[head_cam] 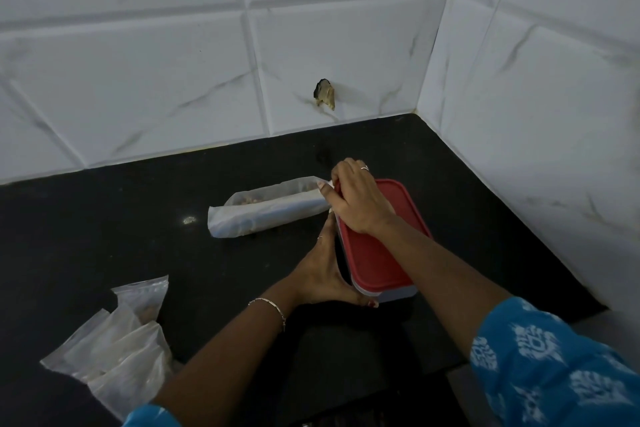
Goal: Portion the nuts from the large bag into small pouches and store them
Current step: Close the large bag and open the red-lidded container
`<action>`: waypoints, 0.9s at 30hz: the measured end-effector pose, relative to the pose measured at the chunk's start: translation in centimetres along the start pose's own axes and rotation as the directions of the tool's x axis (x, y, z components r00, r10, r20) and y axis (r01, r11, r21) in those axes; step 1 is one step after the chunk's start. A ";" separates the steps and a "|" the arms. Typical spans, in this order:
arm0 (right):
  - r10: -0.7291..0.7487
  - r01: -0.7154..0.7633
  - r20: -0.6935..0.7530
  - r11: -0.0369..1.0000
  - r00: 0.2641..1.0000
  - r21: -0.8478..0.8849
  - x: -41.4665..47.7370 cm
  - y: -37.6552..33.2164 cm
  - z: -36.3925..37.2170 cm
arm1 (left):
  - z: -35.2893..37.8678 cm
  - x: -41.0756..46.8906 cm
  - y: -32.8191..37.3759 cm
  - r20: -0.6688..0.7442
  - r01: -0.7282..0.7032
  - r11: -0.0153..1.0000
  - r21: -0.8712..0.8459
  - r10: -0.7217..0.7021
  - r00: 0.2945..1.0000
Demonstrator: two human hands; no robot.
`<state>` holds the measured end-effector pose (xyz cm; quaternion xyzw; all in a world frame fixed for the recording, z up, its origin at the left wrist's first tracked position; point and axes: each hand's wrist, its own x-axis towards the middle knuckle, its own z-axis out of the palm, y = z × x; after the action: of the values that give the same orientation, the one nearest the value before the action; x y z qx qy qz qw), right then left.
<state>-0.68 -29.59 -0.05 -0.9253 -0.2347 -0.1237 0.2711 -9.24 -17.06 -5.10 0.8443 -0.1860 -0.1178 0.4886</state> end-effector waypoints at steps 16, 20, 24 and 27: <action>0.021 0.029 -0.265 0.983 0.964 0.184 -0.2 -0.3 -0.4 | -0.4 -0.4 0.7 0.016 -0.024 1.000 0.017 0.024 1.000; 0.034 0.064 -0.448 0.977 0.894 0.202 -0.8 -0.5 -1.2 | -0.4 -0.2 0.4 0.025 0.000 1.000 0.022 -0.001 1.000; 0.042 0.092 -0.555 0.973 0.831 0.210 -1.1 -1.1 -2.4 | -0.6 -0.1 0.6 0.054 -0.003 1.000 0.030 0.001 0.999; 0.019 0.131 -0.617 0.972 0.787 0.197 -1.3 -1.7 -3.9 | -0.6 0.0 0.6 0.058 -0.007 0.999 0.037 0.005 0.998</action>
<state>-3.03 -31.04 3.45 -0.7897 -0.1741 -0.3977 0.4335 -9.19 -16.89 -4.26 0.8490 -0.2046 -0.1373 0.4674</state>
